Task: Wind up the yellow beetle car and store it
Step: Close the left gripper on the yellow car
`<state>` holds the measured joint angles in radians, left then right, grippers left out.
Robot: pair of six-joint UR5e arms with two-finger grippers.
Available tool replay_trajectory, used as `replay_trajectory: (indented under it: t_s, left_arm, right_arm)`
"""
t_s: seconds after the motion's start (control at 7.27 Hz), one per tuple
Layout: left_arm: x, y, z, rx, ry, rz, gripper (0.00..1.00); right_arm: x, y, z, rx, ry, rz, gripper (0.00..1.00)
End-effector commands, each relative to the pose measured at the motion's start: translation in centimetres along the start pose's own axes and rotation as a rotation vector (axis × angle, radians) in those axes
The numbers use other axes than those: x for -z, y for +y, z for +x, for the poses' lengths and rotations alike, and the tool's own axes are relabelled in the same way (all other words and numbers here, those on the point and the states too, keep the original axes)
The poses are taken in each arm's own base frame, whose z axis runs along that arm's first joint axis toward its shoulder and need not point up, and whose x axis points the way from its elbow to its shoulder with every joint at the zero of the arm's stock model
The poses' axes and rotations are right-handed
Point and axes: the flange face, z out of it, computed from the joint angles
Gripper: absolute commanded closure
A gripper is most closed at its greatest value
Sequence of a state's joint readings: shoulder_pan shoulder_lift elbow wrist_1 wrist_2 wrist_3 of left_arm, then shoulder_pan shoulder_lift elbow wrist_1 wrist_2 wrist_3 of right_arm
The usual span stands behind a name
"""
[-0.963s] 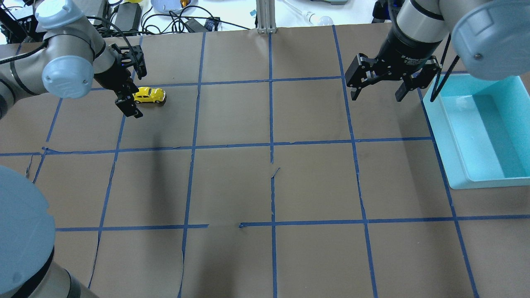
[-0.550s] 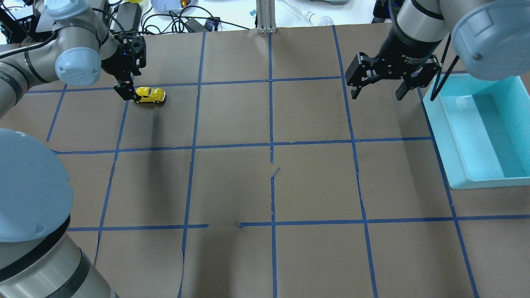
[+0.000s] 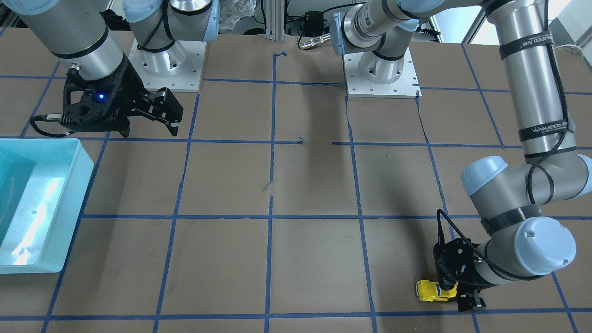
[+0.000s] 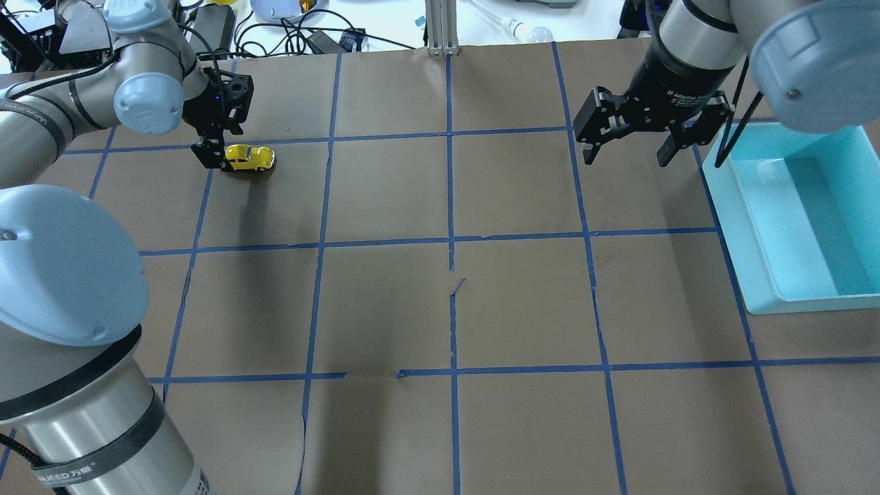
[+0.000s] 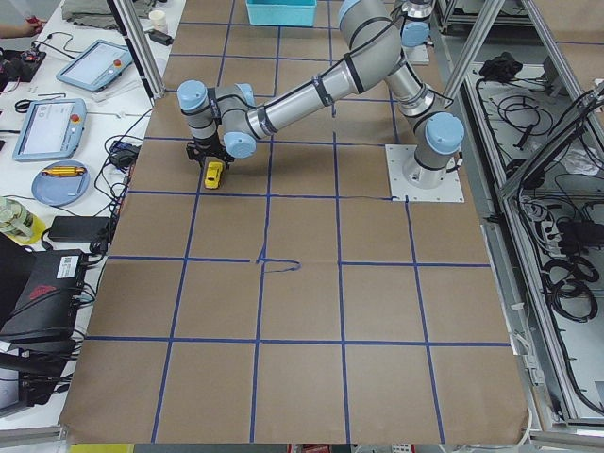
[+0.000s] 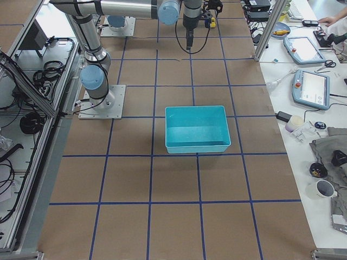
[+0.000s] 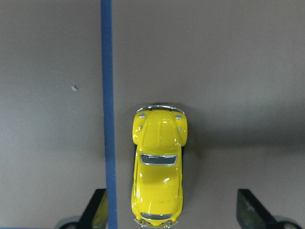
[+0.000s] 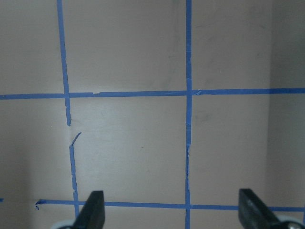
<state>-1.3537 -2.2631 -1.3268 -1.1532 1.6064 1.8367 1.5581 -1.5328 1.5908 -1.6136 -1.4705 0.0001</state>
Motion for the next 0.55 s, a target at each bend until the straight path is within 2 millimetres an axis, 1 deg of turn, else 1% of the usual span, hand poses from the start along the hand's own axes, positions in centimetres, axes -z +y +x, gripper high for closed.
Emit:
replay_trajectory:
  t_s: [0.0,0.28,0.41]
  left_arm:
    - [-0.1,-0.6,-0.4,-0.013,0.026,-0.022,0.09]
    - [0.9,-0.3,-1.9,-0.007,-0.010,-0.022,0.09]
    - [0.6,-0.3,-2.2,-0.001,-0.011,-0.013,0.10]
  right_arm:
    - [0.1,0.0,0.1,0.005,0.004,0.001,0.00]
    - [0.0,0.0,0.0,0.004,-0.001,0.001,0.00]
    - [0.0,0.0,0.0,-0.003,-0.001,-0.002,0.00]
